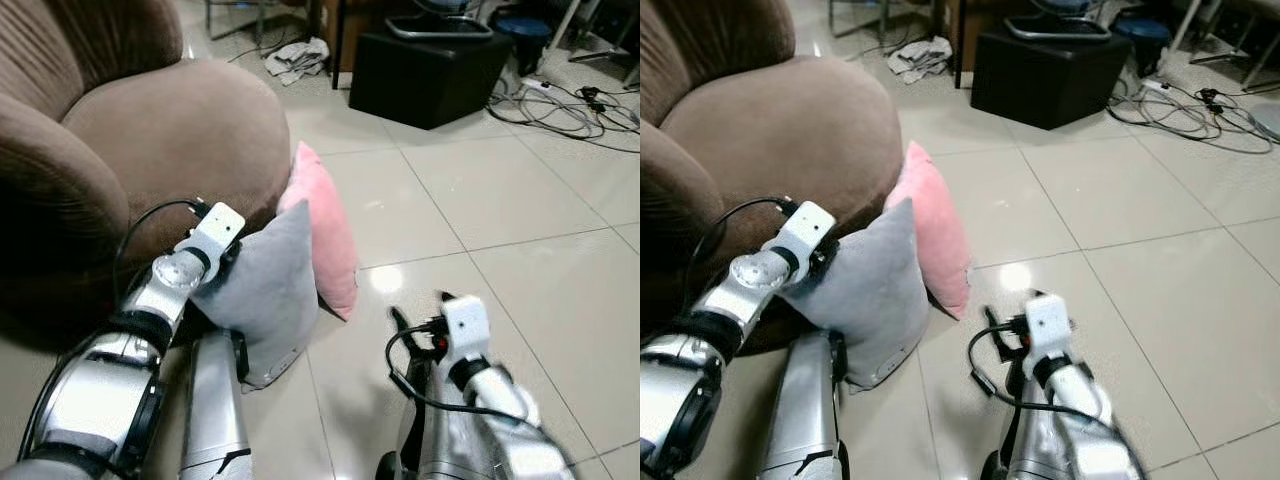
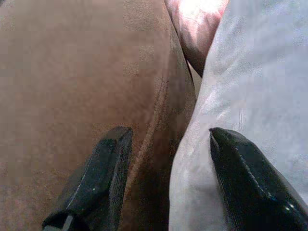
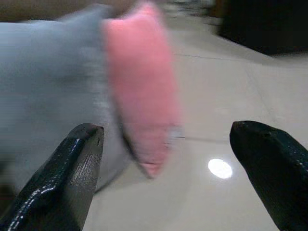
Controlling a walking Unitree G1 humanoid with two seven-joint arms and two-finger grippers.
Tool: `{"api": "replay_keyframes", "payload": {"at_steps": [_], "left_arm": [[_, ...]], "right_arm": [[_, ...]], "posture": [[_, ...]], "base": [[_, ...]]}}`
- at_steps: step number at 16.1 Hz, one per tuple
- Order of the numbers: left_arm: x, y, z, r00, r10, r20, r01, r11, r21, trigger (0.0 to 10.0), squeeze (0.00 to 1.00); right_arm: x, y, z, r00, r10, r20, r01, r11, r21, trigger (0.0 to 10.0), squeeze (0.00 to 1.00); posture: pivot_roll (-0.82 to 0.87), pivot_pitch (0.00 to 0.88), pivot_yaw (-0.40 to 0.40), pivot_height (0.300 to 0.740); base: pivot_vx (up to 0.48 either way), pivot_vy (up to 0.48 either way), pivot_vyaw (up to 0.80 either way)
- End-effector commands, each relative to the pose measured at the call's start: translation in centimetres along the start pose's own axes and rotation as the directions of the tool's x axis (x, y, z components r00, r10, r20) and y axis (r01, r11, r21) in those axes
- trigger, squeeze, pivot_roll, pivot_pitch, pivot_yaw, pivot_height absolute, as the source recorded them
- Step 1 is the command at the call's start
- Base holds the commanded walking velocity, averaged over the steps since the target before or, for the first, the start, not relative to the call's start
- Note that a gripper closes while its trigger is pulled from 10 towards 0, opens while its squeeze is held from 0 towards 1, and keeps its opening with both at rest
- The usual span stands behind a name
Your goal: Move the pillow to the sofa from floor
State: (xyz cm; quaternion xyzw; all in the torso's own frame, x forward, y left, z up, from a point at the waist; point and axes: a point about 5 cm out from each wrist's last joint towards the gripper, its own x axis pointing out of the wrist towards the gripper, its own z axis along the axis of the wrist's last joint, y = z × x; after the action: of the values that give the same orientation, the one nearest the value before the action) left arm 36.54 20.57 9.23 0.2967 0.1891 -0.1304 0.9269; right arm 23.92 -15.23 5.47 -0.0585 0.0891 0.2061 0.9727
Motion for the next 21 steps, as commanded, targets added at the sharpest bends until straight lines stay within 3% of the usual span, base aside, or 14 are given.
{"api": "replay_keyframes", "payload": {"at_steps": [1,4,7,9,12,13,16,18,21], "left_arm": [[0.1,0.2,0.2,1.000,-0.018,-0.019,0.018,0.999,0.027,10.0,0.00],[-0.1,0.7,-0.1,0.989,-0.125,-0.082,0.126,0.992,0.009,10.0,0.00],[-0.6,2.2,-0.3,0.977,-0.155,-0.144,0.163,0.985,0.048,10.0,0.00],[-1.5,6.4,1.3,0.992,-0.059,-0.108,0.066,0.996,0.060,10.0,0.00],[-2.7,9.8,3.1,0.999,0.011,-0.039,-0.010,1.000,0.013,10.0,0.00],[-3.1,10.4,2.9,0.999,-0.007,-0.045,0.007,1.000,0.007,10.0,0.00],[-3.8,10.5,1.1,0.992,-0.077,-0.098,0.075,0.997,-0.021,10.0,0.00],[-5.4,10.7,-2.1,0.955,-0.209,-0.212,0.204,0.978,-0.047,10.0,0.00],[-6.4,10.5,-3.6,0.904,-0.337,-0.263,0.327,0.941,-0.085,10.0,0.00]], "right_arm": [[-0.2,0.0,0.5,0.998,0.058,-0.006,-0.058,0.998,-0.003,10.0,0.00],[-0.7,-0.6,2.7,0.992,0.122,0.014,-0.123,0.992,0.022,10.0,0.00],[-0.8,-0.5,3.3,0.990,0.144,0.005,-0.144,0.989,0.021,10.0,0.00],[-0.8,-0.4,3.0,0.991,0.137,-0.010,-0.137,0.990,0.026,10.0,0.00],[-0.8,-0.1,2.4,0.990,0.134,-0.038,-0.133,0.990,0.040,10.0,0.00],[-0.8,0.2,2.3,0.990,0.134,-0.044,-0.132,0.990,0.055,10.0,0.00],[-0.5,0.6,2.2,0.990,0.134,-0.043,-0.131,0.989,0.071,10.0,0.00],[-0.4,0.8,2.4,0.990,0.139,-0.038,-0.136,0.988,0.077,10.0,0.00],[0.0,1.1,2.1,0.989,0.142,-0.040,-0.138,0.987,0.083,10.0,0.00]], "posture": [[0.10,0.072,-0.076,0.435],[0.09,0.084,-0.079,0.435],[0.09,0.099,-0.073,0.435],[0.10,0.105,-0.067,0.435],[0.13,0.110,-0.062,0.435],[0.14,0.116,-0.057,0.435],[0.16,0.123,-0.052,0.435],[0.19,0.138,-0.043,0.435],[0.21,0.144,-0.033,0.435]], "base": [[0.000,0.000,0.00],[0.000,0.000,0.00],[0.000,0.000,0.00],[0.000,0.000,0.00],[0.000,0.000,0.00],[0.000,0.000,0.00],[0.000,0.000,0.00],[0.000,0.000,0.00],[0.000,0.000,0.00]]}}
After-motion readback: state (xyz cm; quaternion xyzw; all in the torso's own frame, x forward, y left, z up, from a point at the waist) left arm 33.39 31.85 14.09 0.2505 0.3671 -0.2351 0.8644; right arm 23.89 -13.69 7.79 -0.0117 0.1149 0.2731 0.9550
